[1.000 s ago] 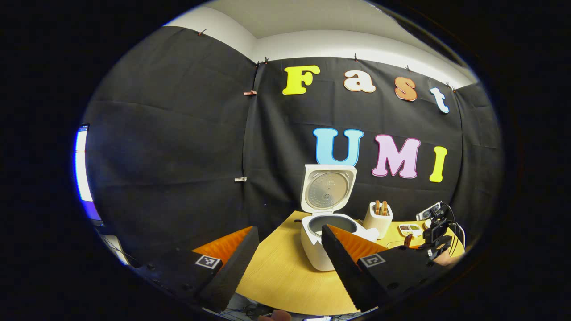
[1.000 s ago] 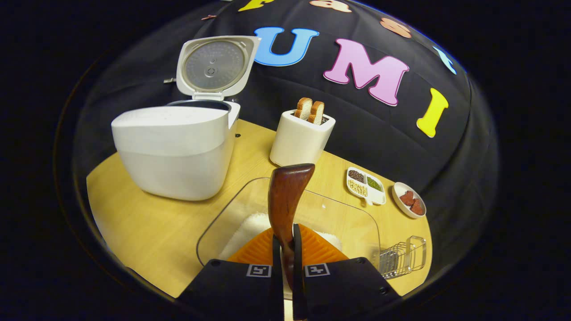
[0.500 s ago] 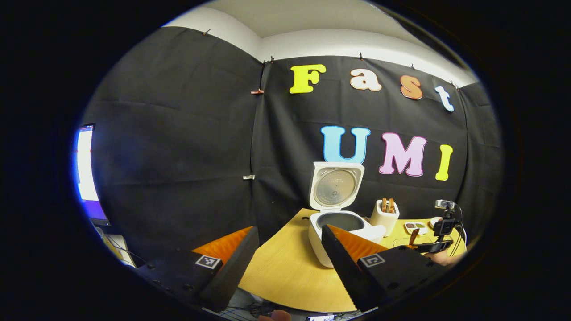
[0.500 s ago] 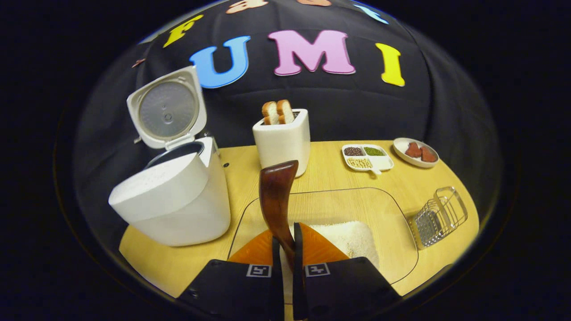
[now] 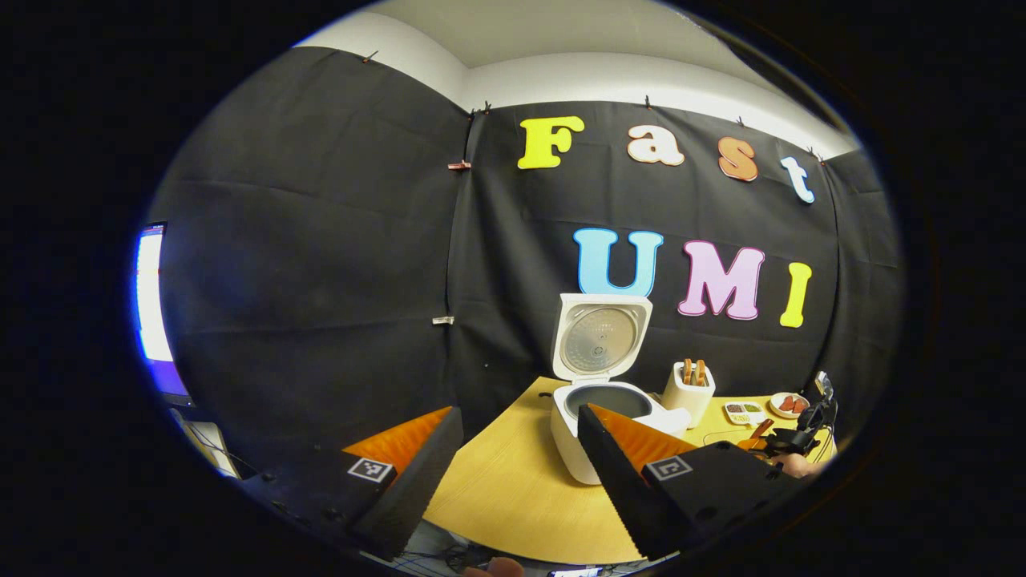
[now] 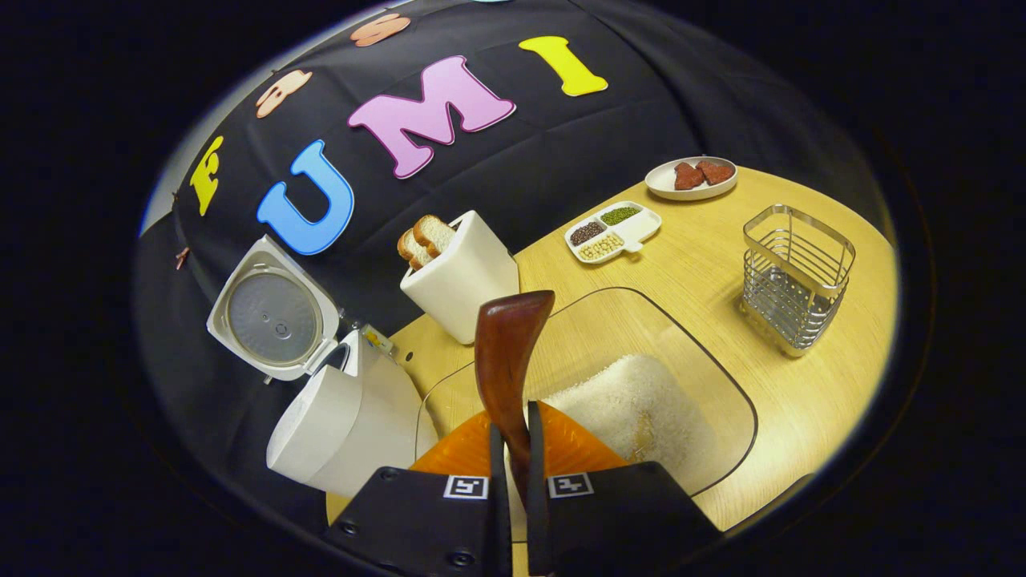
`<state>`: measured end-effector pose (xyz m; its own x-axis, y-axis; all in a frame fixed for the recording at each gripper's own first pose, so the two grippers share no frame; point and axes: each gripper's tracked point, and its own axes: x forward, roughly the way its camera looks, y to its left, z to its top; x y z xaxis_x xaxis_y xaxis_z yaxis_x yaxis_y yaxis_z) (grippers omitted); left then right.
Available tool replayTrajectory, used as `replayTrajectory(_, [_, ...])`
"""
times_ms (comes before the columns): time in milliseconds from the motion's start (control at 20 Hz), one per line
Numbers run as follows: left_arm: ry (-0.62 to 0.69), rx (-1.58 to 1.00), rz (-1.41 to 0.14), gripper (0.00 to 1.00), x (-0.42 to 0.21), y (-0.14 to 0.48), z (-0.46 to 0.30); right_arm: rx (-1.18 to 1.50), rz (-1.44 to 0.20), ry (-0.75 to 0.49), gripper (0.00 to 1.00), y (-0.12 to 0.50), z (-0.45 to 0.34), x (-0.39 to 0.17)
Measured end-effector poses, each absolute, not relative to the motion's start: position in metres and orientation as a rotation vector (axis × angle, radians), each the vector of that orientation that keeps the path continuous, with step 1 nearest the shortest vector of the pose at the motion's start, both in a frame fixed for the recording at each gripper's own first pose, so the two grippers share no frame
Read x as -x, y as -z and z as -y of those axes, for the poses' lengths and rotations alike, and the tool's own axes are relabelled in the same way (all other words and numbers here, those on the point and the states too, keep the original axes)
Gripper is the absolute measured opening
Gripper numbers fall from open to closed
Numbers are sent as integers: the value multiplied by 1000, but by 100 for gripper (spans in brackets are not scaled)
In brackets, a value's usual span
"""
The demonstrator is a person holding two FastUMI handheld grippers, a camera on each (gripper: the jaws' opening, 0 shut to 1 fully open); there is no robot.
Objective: Close the left gripper, press the button to open the rice cooker; take a wooden spoon from the chopstick holder with the right hand, scoop a spoonful of rice and pour it into the rice cooker, then put the wooden spoon back into the chopstick holder.
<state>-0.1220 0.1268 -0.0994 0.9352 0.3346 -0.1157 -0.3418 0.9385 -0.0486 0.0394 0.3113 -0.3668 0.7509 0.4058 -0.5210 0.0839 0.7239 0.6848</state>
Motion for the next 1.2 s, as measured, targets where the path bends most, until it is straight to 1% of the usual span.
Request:
replayTrajectory(150, [-348, 64, -109, 99, 123, 100, -127, -848, -744, -211, 12, 369, -323, -36])
replayTrajectory(450, [-361, 45, -115, 99, 130, 98, -131, -1102, -790, -171, 12, 378, -327, -32])
replayTrajectory(700, [-358, 43, -110, 99, 124, 95, -128, -1230, -752, -175, 12, 366, -314, -40])
replayTrajectory(1200, [-339, 52, -95, 99, 112, 91, -124, -1307, -641, -231, 12, 339, -287, -48])
